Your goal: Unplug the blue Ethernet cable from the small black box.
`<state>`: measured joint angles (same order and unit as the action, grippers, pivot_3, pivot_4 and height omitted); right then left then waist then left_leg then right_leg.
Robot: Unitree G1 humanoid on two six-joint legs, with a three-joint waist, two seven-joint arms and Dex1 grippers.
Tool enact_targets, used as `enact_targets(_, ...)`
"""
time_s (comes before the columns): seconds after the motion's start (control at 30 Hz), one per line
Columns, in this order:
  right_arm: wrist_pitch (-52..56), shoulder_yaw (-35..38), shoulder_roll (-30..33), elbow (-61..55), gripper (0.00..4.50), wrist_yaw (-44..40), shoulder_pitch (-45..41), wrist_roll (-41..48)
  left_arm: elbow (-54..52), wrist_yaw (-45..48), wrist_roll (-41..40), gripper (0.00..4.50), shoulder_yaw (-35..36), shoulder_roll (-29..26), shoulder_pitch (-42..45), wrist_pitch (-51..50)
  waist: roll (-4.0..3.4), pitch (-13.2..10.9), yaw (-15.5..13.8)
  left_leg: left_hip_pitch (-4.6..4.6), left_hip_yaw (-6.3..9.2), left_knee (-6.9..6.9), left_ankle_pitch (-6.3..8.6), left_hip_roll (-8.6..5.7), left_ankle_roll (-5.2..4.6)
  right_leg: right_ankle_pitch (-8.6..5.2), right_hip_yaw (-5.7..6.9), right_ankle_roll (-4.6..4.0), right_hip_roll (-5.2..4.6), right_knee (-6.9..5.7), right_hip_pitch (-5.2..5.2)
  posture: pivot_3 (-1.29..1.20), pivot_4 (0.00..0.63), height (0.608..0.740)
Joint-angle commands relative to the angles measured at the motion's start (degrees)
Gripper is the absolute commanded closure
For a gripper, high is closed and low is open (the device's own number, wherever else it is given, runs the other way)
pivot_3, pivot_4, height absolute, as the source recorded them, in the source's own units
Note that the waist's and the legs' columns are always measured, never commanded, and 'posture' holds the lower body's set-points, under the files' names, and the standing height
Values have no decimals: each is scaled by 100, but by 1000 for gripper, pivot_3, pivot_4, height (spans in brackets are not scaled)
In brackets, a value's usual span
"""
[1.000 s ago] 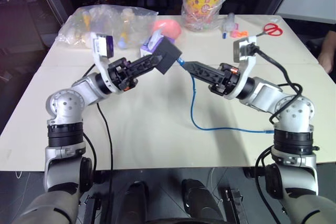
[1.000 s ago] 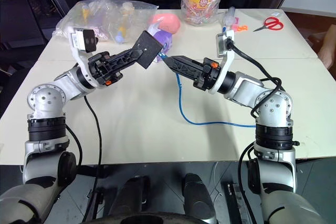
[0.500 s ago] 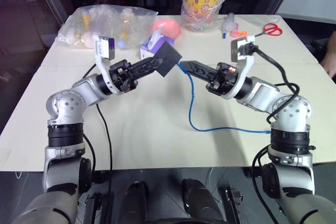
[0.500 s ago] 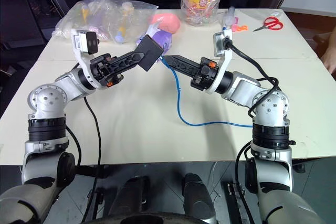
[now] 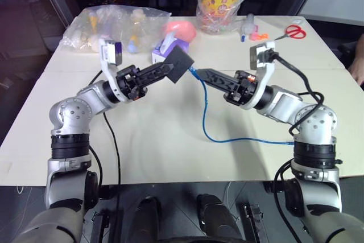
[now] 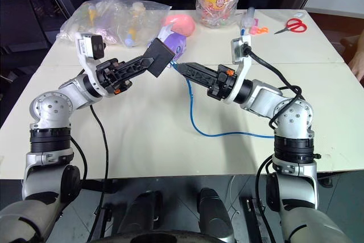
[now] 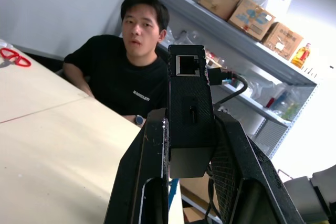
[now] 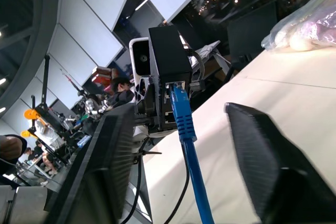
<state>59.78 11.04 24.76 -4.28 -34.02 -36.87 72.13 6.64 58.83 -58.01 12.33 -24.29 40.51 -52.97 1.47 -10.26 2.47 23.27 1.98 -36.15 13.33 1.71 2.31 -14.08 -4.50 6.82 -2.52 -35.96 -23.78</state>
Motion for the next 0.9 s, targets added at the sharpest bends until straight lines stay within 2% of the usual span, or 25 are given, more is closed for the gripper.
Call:
enact_targets(0.03,-41,108,32,-32,1850,-57,-54,-25,-85,52,-20,3730,61,-9,76,96,0,0,1,0,0,0,0,0,0,0,0,0,0,0,0,0,150,740)
enact_targets(0.87,21,-30,-245,184,1850,-160,-285,-306,-96,103,67,3730,-27,24,-15,149,-1,0,3,3,0,2,0,0,0,0,0,0,0,5,-2,0,150,740)
enact_targets(0.9,20,-41,-252,187,2340,-160,-282,-320,-88,104,78,3730,-29,26,-12,155,-1,0,3,2,0,3,0,0,0,0,0,0,0,5,-2,0,150,740)
